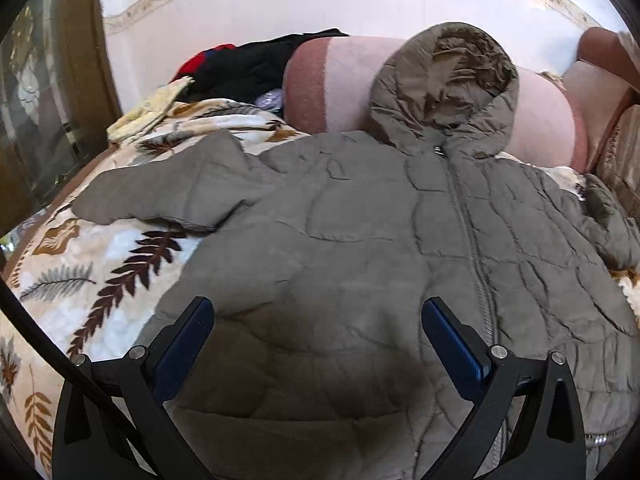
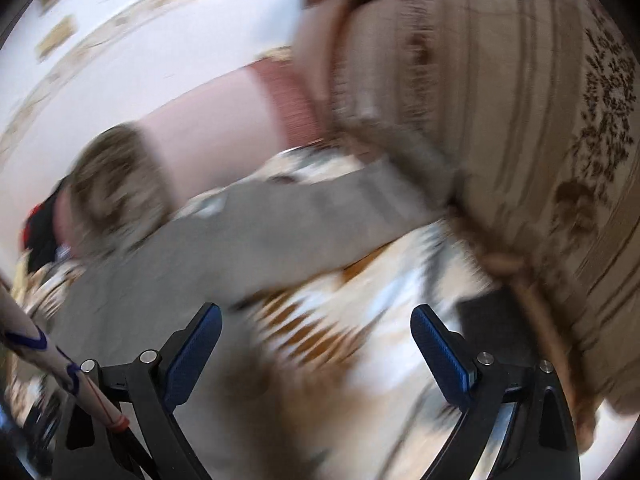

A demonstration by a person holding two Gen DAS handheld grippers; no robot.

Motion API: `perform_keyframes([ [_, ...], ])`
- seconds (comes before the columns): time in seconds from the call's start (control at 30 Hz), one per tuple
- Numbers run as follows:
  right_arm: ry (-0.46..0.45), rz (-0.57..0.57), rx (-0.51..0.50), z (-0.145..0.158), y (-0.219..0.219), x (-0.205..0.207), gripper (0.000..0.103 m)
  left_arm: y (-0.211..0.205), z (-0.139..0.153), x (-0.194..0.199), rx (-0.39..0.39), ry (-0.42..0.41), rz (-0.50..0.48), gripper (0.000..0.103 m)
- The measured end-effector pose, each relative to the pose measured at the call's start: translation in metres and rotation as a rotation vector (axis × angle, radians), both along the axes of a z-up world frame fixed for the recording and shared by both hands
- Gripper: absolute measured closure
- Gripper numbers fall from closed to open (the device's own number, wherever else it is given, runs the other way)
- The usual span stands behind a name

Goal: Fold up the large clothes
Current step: 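Grasp the sleeve cuff nearest the right gripper with the right gripper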

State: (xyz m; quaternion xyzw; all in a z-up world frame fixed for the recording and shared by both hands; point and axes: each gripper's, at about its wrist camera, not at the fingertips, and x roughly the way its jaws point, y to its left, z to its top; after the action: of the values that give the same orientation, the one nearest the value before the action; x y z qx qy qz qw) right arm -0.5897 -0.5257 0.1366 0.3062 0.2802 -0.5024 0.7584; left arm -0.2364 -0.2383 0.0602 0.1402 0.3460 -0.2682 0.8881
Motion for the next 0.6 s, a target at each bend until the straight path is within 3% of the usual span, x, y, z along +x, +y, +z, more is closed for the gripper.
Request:
perform_keyframes([
  [0.13,-0.042,-0.12,0.058,-0.014,-0.077,-0.031,0.014,-0.005,-0.001,-0.007,0.012,-0.023,-0.025,0.0],
  [0.2,-0.052,-0.168,0.078,-0.022,-0.11,-0.041,0.025,-0.007,-0.003,-0.008,0.016,-0.026,-0.03,0.0],
  [0.4,0.012,-0.245,0.071,-0.045,-0.168,-0.04,0.026,-0.011,-0.007,-0.004,0.022,-0.027,-0.025,0.0],
  [0.6,0.032,-0.291,0.09,-0.071,-0.199,-0.04,0.028,-0.016,-0.014,-0.003,0.039,-0.022,-0.031,0.0],
])
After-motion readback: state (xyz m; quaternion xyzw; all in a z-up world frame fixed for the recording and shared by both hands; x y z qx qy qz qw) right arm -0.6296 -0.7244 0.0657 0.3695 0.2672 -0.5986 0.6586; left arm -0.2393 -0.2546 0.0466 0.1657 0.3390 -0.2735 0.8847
